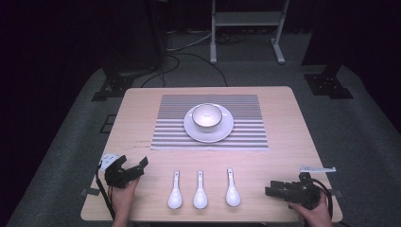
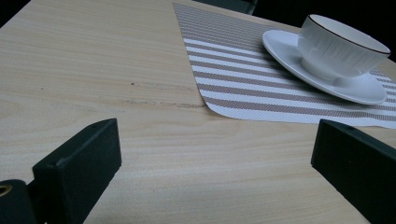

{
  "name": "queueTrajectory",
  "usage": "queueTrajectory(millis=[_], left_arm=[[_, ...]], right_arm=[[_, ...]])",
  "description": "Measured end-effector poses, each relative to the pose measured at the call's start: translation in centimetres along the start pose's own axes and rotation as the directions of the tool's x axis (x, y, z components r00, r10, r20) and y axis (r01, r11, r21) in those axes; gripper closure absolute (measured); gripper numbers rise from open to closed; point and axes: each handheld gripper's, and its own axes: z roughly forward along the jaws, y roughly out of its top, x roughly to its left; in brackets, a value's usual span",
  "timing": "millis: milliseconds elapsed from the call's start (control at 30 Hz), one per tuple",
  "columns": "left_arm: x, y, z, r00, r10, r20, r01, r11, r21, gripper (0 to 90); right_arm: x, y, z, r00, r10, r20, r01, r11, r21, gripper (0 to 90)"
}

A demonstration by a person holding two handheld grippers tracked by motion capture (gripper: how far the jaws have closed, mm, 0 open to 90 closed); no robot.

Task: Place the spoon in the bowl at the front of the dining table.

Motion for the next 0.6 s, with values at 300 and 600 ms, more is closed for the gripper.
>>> queueTrajectory(millis=[300, 600], left_arm=[[0.0, 0.0, 0.0, 1.0000, -0.002, 0.003, 0.002, 1.0000, -0.005, 0.4], [0.0, 0.0, 0.0, 1.0000, 0.000, 0.003, 0.000, 1.0000, -0.003, 0.4]], right_arm=[[0.1, 0.3, 0.5, 0.9999, -0.004, -0.011, 0.005, 1.000, 0.018, 30.9], [0.5, 0.8, 1.7, 0.9995, -0.015, -0.029, 0.016, 0.999, 0.038, 30.9]])
